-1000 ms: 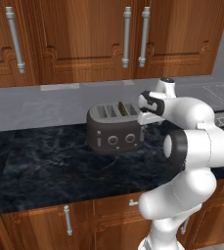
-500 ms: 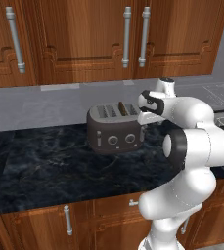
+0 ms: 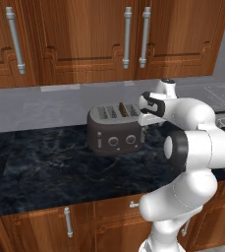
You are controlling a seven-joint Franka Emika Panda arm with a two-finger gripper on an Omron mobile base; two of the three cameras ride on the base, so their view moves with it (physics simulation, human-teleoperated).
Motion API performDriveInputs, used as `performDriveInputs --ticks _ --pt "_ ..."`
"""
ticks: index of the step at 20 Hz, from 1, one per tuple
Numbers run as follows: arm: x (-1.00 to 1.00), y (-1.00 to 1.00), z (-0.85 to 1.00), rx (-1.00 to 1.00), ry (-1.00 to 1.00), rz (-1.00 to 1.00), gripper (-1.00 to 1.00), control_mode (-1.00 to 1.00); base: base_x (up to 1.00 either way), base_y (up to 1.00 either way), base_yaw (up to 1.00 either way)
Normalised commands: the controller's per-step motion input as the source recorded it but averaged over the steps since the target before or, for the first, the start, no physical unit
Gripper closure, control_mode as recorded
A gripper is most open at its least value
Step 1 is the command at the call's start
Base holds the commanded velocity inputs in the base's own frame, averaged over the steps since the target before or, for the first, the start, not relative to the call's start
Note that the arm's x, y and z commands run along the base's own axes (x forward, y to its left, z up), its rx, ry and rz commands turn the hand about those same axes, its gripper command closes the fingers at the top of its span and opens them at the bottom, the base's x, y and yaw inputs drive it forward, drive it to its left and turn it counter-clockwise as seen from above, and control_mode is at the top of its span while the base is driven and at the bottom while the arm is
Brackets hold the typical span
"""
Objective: Start the toaster. Once the lever pops up, take the bread to the plate on the dining counter.
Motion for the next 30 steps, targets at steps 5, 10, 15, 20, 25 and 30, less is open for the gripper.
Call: performDriveInputs --ticks 5,10,15,20,25,30 --pt "-0.06 -0.02 -0.01 0.00 0.00 0.00 -1.00 -1.00 0.00 0.00 0.00" --pt "-0.12 -0.01 -0.03 0.00 0.00 0.01 -1.00 -1.00 0.00 0.00 0.00" --pt "0.00 0.00 0.00 0.00 0.00 0.00 -1.00 -1.00 0.00 0.00 0.00" --pt "0.00 0.00 0.00 0.00 0.00 0.00 -1.00 -1.00 0.00 0.00 0.00" --pt "0.00 0.00 -0.08 0.00 0.00 0.00 -1.00 -1.00 0.00 0.00 0.00" --pt "0.00 0.00 -0.32 0.00 0.00 0.00 -1.00 -1.00 0.00 0.00 0.00"
